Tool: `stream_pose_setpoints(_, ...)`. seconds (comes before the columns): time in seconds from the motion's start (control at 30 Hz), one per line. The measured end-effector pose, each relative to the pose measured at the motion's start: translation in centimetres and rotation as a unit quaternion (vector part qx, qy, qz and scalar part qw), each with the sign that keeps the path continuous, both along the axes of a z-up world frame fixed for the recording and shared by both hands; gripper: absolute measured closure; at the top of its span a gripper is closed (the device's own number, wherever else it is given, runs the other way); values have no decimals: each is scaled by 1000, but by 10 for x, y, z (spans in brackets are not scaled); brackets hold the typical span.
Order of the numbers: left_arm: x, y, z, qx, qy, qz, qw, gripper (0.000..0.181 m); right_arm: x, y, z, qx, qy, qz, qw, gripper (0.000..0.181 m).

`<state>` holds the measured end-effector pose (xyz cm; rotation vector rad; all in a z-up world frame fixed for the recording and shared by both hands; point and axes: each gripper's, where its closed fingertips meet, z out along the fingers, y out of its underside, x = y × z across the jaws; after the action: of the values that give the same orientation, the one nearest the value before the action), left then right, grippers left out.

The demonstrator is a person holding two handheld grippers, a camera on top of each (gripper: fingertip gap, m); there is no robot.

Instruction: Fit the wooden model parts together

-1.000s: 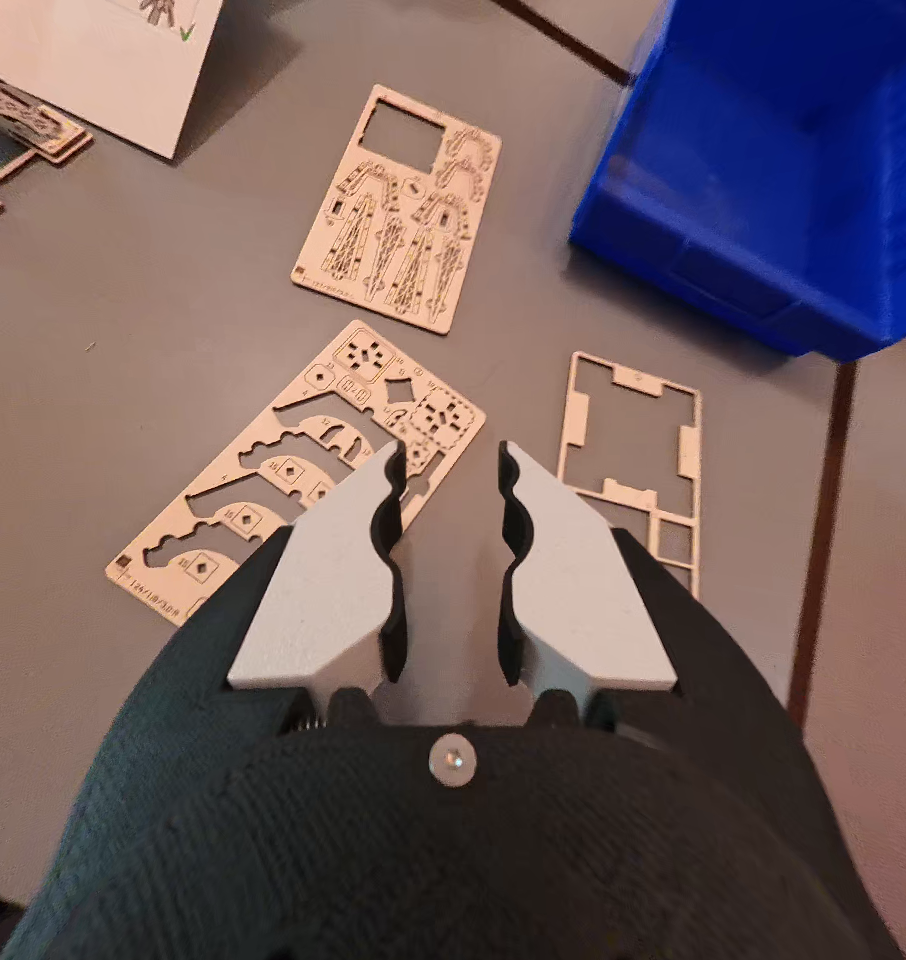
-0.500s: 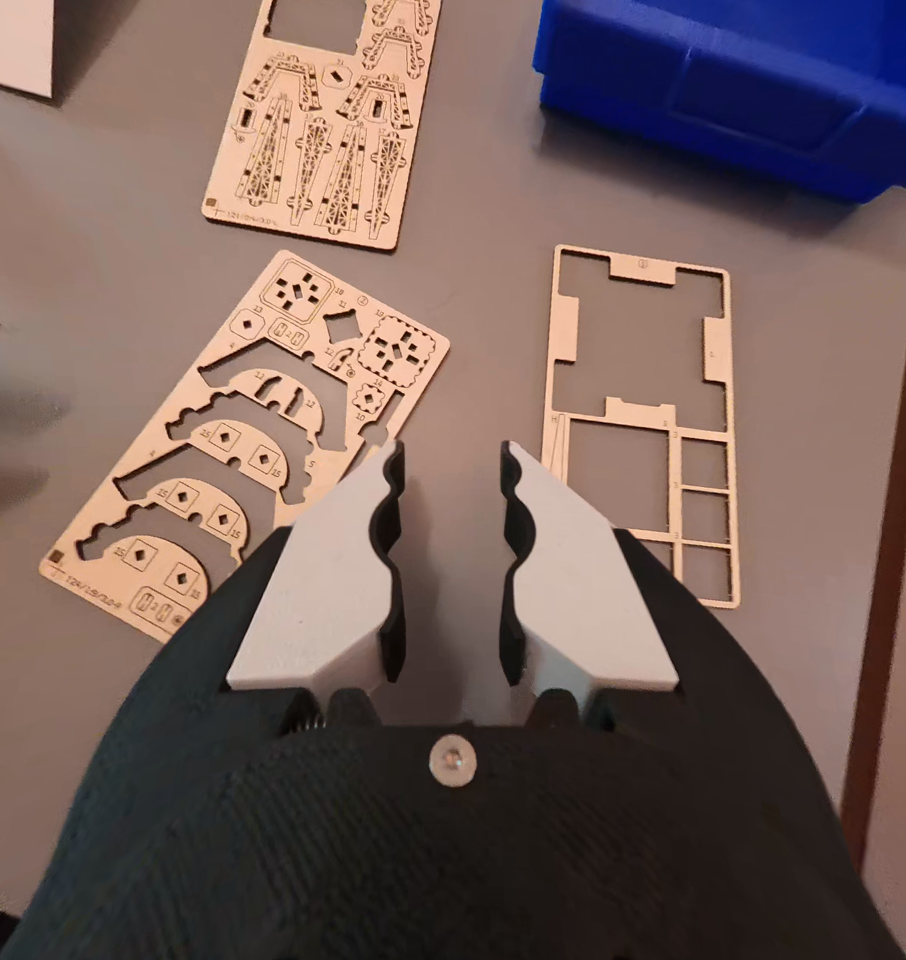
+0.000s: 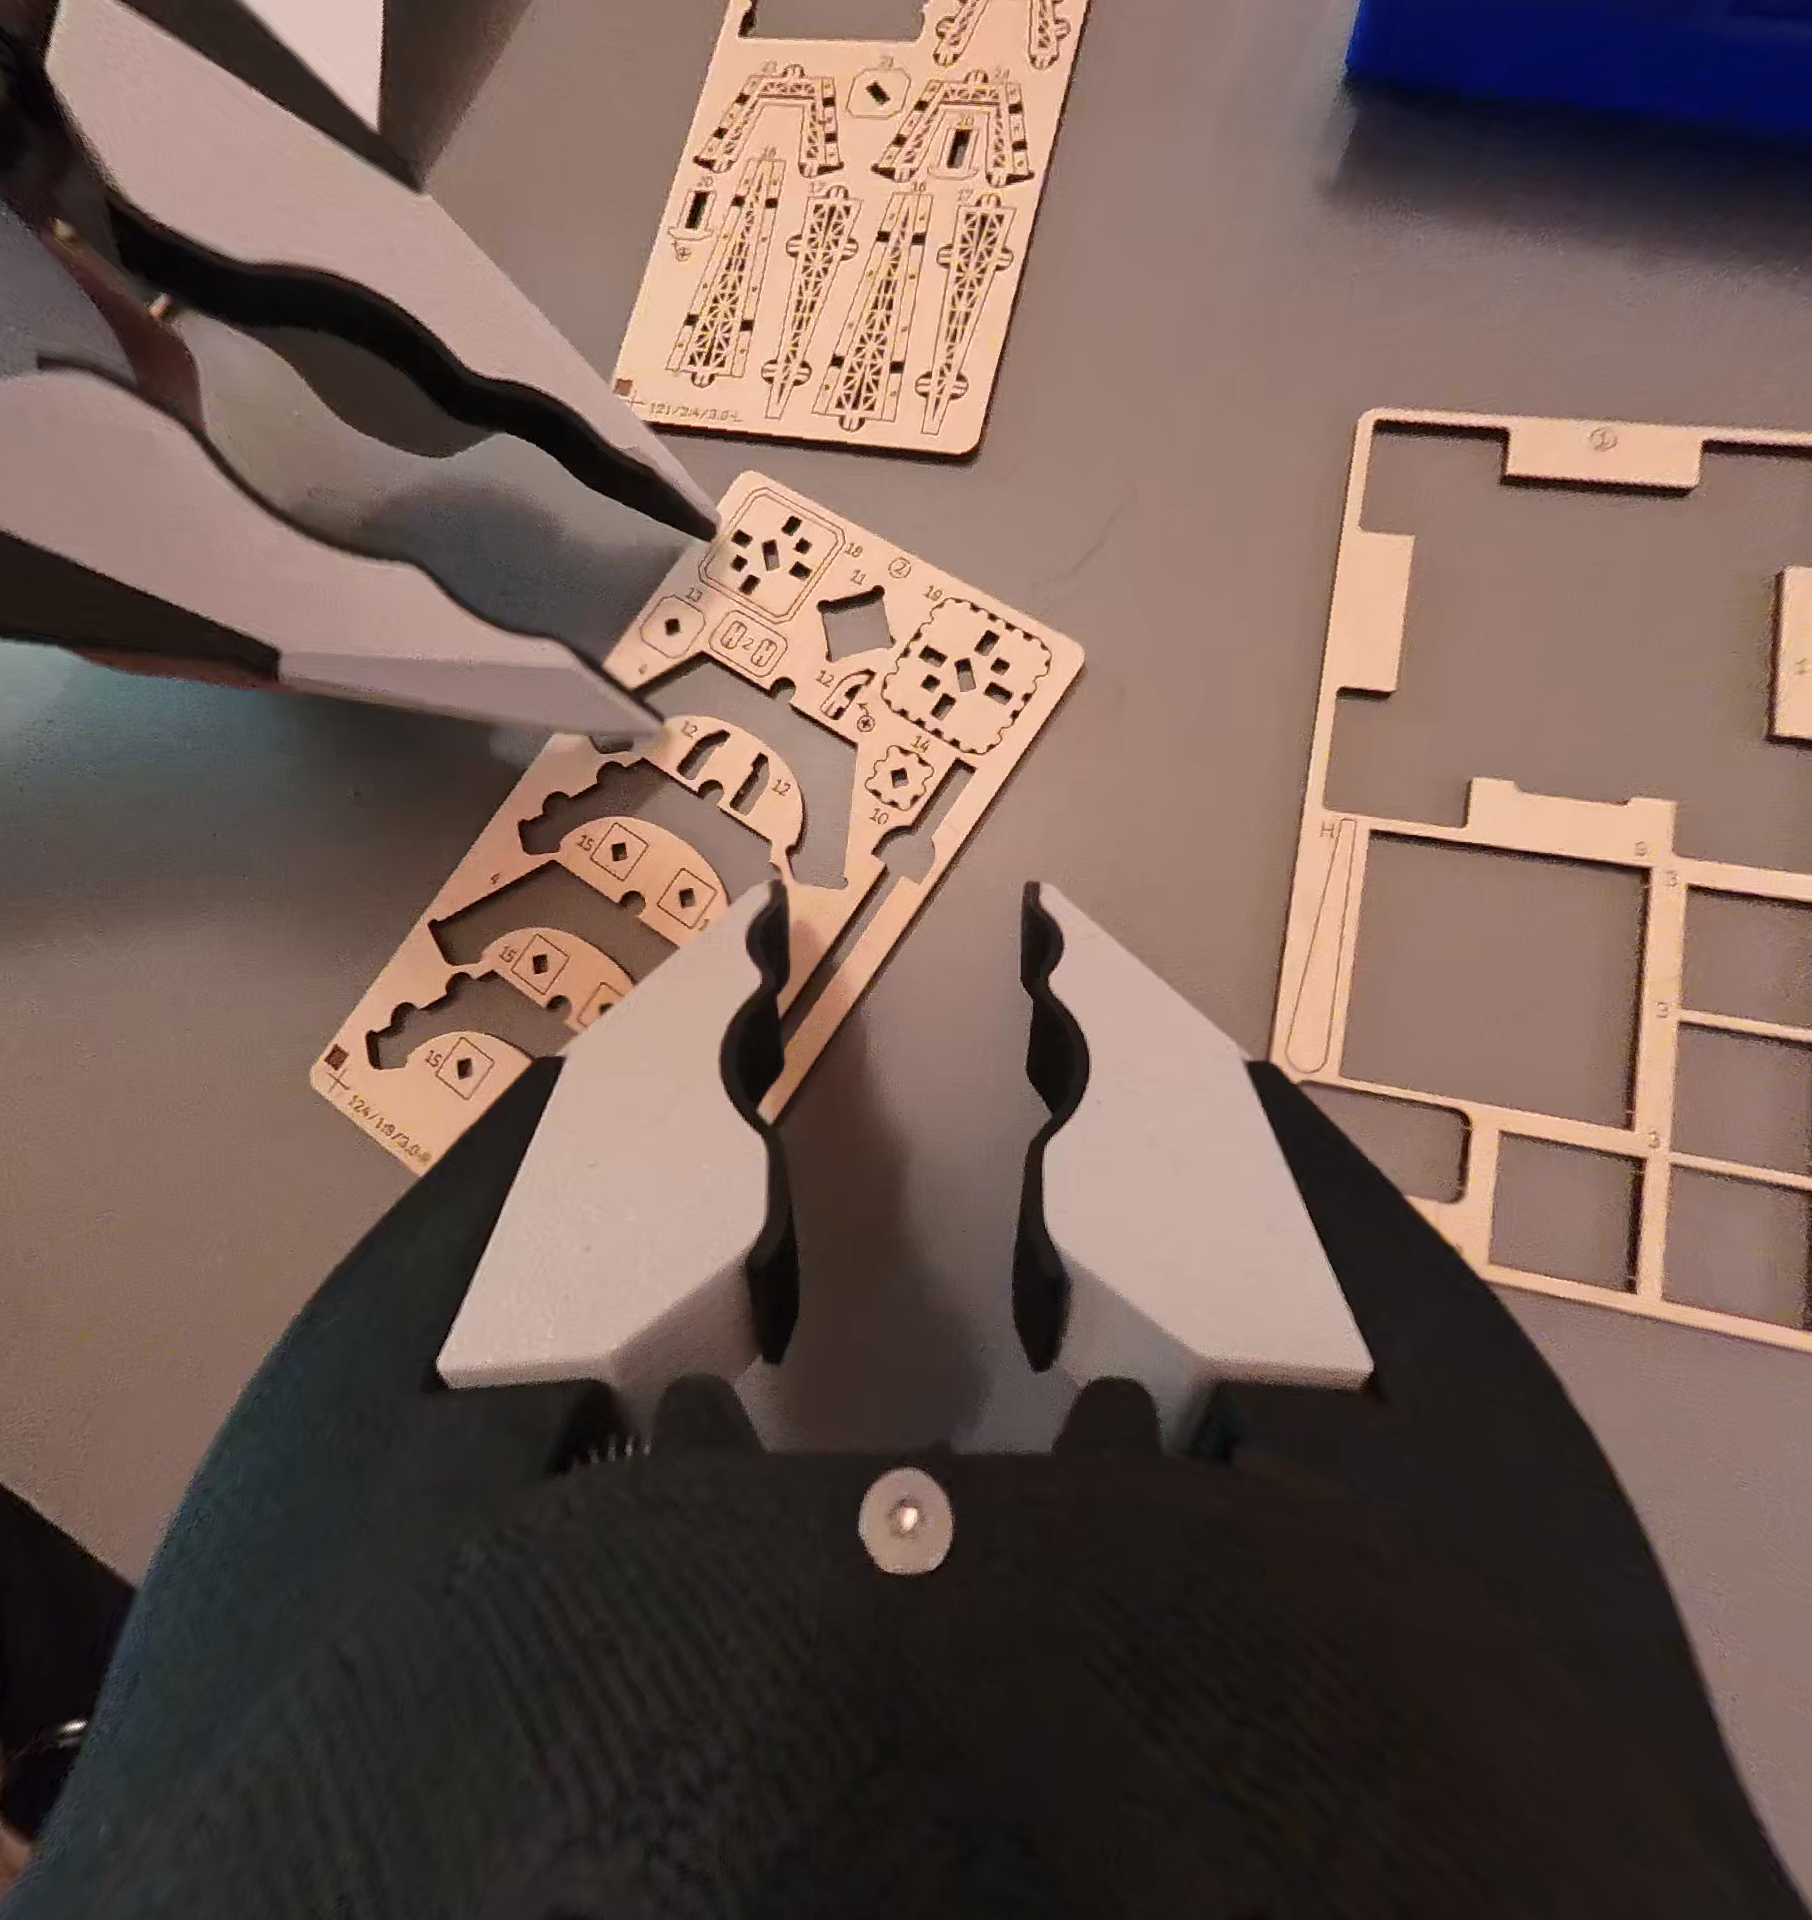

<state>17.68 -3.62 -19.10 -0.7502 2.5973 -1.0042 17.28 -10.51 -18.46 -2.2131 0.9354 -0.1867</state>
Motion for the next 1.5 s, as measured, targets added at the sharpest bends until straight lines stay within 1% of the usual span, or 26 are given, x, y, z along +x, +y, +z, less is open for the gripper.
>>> stream_pose_setpoints(0.07,-4,5,1,1,-7,15,1000,136,-1,0,-2,-3,16,-12,1000,132)
stream_pose_setpoints(0.13,-9,11,3,0,-14,45,999,135,-1,2,-4,-14,17,-16,1000,127)
stream_pose_setpoints(0.2,-16,15,5,-8,-19,69,997,138,-2,3,-5,-27,16,-16,999,121)
stream_pose_setpoints(0.3,-28,16,0,-23,0,91,996,140,-5,9,-6,-37,17,-10,999,110)
stream_pose_setpoints(0.43,-34,12,-1,-58,13,107,992,143,-6,14,-8,-61,6,3,998,103)
stream_pose_setpoints(0.47,-35,10,-2,-70,22,110,991,144,-6,16,-8,-63,2,4,998,103)
stream_pose_setpoints(0.53,-37,8,-1,-85,33,113,989,139,-5,19,-9,-67,-3,9,998,112)
stream_pose_setpoints(0.73,-38,12,-1,-85,31,116,989,139,1,23,-7,-43,-8,10,999,164)
stream_pose_setpoints(0.9,-39,15,0,-96,40,124,987,138,1,26,-6,-9,4,12,1000,165)
stream_pose_setpoints(0.93,-39,16,0,-96,40,124,987,139,0,26,-6,-5,10,9,1000,165)
stream_pose_setpoints(1.03,-39,18,-1,-87,32,126,988,142,2,18,-4,-11,7,-7,1000,146)
stream_pose_setpoints(1.13,-37,21,-1,-68,10,128,989,144,8,3,1,-30,-13,-33,999,135)
stream_pose_setpoints(1.2,-36,21,2,-62,-6,126,990,148,7,-1,5,-31,-17,-31,999,127)
stream_pose_setpoints(1.33,-37,19,3,-48,-15,114,992,154,13,-7,15,-35,-54,-34,997,114)
stream_pose_setpoints(1.43,-44,4,9,-55,-37,57,996,156,19,-8,24,-23,-82,-36,996,112)
stream_pose_setpoints(1.5,-49,-3,8,-47,-40,33,998,154,21,-10,27,-25,-95,-37,994,112)
